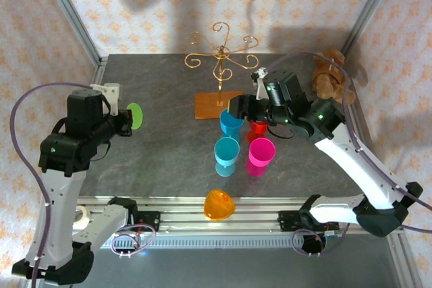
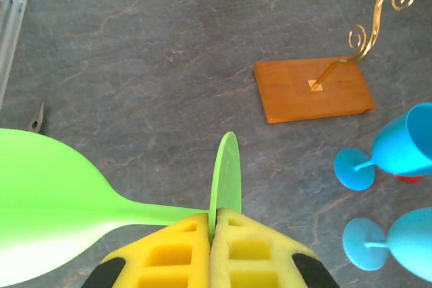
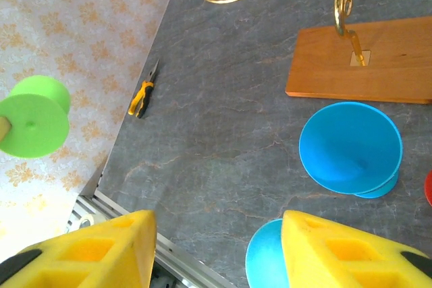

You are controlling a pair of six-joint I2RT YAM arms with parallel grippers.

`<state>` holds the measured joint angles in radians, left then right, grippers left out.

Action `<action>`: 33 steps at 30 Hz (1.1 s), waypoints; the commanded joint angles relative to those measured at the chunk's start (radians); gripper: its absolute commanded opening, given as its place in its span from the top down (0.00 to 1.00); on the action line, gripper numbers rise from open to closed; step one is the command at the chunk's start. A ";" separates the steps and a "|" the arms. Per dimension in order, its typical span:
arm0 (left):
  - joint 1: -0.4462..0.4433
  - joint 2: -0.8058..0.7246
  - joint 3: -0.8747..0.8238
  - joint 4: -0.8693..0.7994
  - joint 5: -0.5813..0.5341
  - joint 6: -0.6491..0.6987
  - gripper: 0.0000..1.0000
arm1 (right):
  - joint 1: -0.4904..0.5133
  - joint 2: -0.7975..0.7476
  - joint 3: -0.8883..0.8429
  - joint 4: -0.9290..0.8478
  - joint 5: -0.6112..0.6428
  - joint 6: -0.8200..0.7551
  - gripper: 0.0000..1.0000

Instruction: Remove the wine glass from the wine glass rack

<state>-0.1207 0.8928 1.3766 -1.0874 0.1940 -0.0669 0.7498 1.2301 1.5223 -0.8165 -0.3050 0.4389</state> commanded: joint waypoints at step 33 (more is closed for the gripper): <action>-0.915 -0.403 -0.703 0.310 -1.107 0.740 1.00 | 0.056 -0.107 -0.115 0.060 0.126 -0.023 0.50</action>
<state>-1.0096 0.5198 0.7231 -0.8680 -0.7734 0.5320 0.7853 1.1378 1.4254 -0.7765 -0.2321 0.4339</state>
